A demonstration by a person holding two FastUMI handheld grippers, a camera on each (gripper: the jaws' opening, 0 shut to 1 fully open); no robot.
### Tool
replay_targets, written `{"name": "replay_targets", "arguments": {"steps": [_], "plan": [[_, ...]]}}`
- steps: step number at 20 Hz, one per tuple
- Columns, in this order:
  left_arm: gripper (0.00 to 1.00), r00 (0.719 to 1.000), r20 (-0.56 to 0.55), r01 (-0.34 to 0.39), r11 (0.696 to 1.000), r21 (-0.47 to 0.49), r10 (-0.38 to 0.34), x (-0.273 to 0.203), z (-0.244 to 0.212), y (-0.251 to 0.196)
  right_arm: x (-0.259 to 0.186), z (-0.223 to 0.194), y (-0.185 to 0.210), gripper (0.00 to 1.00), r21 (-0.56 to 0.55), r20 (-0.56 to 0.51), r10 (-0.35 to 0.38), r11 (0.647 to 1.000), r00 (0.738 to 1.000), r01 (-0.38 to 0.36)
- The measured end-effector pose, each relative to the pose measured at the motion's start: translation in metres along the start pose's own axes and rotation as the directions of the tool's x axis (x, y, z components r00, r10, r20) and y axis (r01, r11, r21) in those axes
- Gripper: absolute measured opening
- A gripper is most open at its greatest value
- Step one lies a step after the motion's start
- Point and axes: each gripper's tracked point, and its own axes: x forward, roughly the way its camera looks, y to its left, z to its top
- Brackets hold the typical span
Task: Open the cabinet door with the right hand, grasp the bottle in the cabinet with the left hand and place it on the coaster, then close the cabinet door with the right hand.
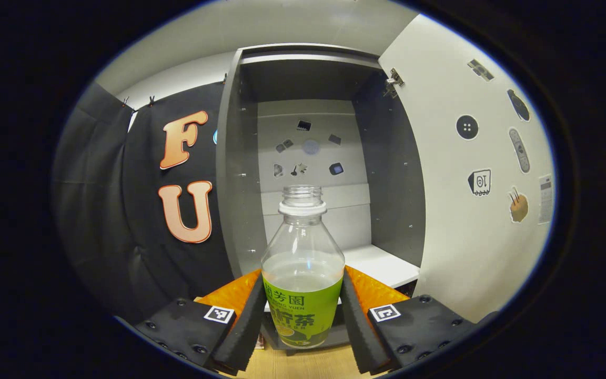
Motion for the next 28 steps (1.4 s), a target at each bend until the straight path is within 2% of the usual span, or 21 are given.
{"name": "replay_targets", "arguments": {"steps": [8, 9, 13, 14, 17, 18, 25, 26, 28], "plan": [[0.78, 0.998, -0.051, -0.034, 0.999, -0.013, 0.033, -0.051, -0.057, 0.063, 0.006, 0.000, 0.033, 0.78, -0.015, 0.025, -0.053, 0.998, 0.998, 0.054], [0.81, 0.998, -0.049, -0.042, 0.999, -0.009, 0.042, -0.056, -0.063, 0.070, 0.006, -0.001, 0.036, 0.78, -0.019, 0.027, -0.063, 0.998, 0.998, 0.063], [0.77, 0.996, -0.034, -0.077, 0.997, 0.020, 0.077, -0.081, -0.087, 0.092, 0.004, -0.002, 0.042, 0.78, -0.032, 0.021, -0.102, 0.994, 0.995, 0.103], [0.79, 0.995, -0.029, -0.093, 0.995, 0.037, 0.094, -0.089, -0.093, 0.097, 0.003, -0.002, 0.043, 0.78, -0.037, 0.023, -0.120, 0.992, 0.993, 0.121], [0.81, 0.992, 0.000, -0.127, 0.990, 0.065, 0.127, -0.110, -0.113, 0.106, -0.002, 0.003, 0.038, 0.78, -0.028, 0.032, -0.185, 0.982, 0.982, 0.186], [0.78, 0.990, 0.003, -0.138, 0.988, 0.063, 0.138, -0.114, -0.122, 0.109, -0.003, 0.002, 0.039, 0.78, -0.017, 0.032, -0.198, 0.980, 0.980, 0.199], [0.79, 0.977, -0.023, -0.212, 0.977, 0.039, 0.213, -0.125, -0.194, 0.142, -0.010, 0.018, 0.047, 0.78, -0.003, 0.061, -0.290, 0.957, 0.955, 0.290], [0.79, 0.977, -0.029, -0.211, 0.977, 0.038, 0.213, -0.124, -0.203, 0.142, -0.012, 0.021, 0.046, 0.83, -0.006, 0.061, -0.304, 0.952, 0.951, 0.305], [0.78, 0.976, -0.044, -0.211, 0.976, 0.045, 0.213, -0.125, -0.225, 0.143, -0.016, 0.023, 0.044, 0.84, -0.024, 0.058, -0.333, 0.942, 0.941, 0.335]]}}
